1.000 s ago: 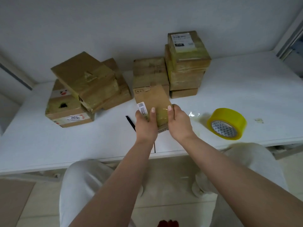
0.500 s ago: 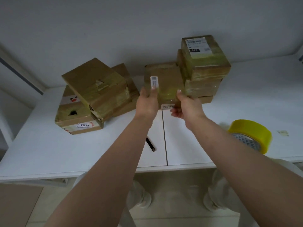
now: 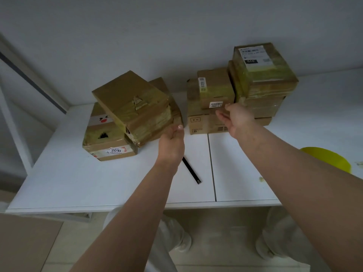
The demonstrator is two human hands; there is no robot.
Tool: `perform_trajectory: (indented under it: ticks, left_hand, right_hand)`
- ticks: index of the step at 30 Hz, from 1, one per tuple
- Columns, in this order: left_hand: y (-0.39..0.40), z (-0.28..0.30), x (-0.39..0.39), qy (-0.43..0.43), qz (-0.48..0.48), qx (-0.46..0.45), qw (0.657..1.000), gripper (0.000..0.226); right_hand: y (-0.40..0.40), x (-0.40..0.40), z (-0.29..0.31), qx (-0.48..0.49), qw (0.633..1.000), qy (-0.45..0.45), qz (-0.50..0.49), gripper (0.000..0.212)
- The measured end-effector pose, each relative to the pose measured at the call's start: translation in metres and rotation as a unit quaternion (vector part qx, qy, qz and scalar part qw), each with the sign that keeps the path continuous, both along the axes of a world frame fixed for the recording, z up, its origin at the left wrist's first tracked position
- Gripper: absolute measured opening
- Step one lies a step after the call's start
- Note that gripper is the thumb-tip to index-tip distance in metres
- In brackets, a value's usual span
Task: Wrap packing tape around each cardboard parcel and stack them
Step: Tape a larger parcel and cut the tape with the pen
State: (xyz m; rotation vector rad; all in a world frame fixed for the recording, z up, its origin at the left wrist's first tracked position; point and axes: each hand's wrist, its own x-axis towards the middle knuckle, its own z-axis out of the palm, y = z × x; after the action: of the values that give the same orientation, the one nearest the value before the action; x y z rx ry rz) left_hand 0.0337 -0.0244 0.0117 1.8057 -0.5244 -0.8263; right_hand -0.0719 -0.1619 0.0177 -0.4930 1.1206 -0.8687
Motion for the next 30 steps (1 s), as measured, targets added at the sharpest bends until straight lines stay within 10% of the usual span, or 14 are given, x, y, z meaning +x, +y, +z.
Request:
perform_trajectory:
  ticks: [7, 11, 17, 30]
  left_hand:
    - [0.031, 0.005, 0.026, 0.062, 0.195, -0.006, 0.979, 0.029]
    - [0.044, 0.012, 0.054, -0.064, 0.36, -0.066, 0.928, 0.049]
    - [0.028, 0.03, 0.069, -0.025, 0.265, -0.041, 0.963, 0.061]
    - [0.066, 0.002, -0.044, 0.006, 0.228, -0.186, 0.956, 0.03]
  right_hand:
    - [0.033, 0.044, 0.018, -0.149, 0.964, 0.115, 0.19, 0.038]
    - [0.047, 0.077, 0.035, -0.238, 0.923, 0.151, 0.262, 0.053]
    - [0.054, 0.095, 0.036, -0.242, 0.9, 0.153, 0.328, 0.064]
    - [0.091, -0.022, 0.032, -0.311, 0.912, 0.184, 0.193, 0.015]
